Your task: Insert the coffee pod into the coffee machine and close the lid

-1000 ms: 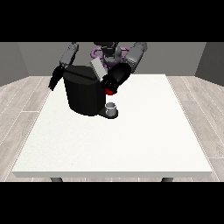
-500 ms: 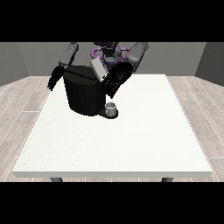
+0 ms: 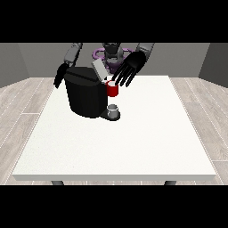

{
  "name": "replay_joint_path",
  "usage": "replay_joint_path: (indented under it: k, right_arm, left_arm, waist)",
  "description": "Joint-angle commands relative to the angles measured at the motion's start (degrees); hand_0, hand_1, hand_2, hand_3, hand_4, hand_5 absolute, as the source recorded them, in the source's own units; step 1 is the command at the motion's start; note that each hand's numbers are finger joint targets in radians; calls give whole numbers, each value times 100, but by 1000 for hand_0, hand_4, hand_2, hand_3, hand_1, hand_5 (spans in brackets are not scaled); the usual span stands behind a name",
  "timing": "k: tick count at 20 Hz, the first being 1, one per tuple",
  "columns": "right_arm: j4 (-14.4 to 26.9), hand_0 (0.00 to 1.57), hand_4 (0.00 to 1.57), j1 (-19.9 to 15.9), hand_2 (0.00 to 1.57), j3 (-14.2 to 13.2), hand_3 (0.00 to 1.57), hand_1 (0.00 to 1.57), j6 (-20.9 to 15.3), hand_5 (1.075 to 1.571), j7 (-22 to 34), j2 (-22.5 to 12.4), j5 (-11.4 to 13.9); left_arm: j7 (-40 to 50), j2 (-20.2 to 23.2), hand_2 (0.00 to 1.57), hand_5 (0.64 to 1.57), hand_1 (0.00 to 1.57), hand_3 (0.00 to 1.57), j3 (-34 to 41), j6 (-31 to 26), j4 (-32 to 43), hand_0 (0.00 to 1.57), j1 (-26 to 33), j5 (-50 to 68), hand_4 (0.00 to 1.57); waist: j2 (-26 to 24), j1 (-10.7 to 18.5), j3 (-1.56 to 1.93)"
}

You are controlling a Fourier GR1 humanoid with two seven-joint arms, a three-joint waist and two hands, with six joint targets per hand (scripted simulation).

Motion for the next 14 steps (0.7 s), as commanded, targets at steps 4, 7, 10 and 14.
replay_joint_path:
  k: [4, 7, 10, 14]
  right_arm:
    - [258, 0, 0, 984, 0, 27, 0, 0, 39, 1571, -280, 168, -83]
    - [373, 0, 0, 950, 0, -160, 0, 0, 91, 1571, -325, -58, -131]
    - [365, 0, 0, 1423, 0, -346, 0, 0, 279, 1571, -535, -137, -388]
    - [186, 0, 0, 1413, 0, -230, 0, 0, 214, 1571, -448, 36, -370]
  left_arm:
    - [8, -725, 177, 1571, 0, 0, -115, -57, -142, 0, 1068, 169, 0]
    - [-55, -1639, 151, 1571, 0, 0, 711, 120, -231, 0, 1252, 1255, 0]
    - [-360, -1786, 0, 1571, 0, 0, 1308, -39, -174, 0, 1830, 1990, 418]
    - [-318, -2468, 0, 1571, 0, 0, 1897, -265, 35, 0, 2492, 2824, 69]
  waist:
    - [-1125, 562, -4]
    - [-1430, 830, -15]
    - [-1891, 1117, -14]
    - [-2644, 1640, -16]
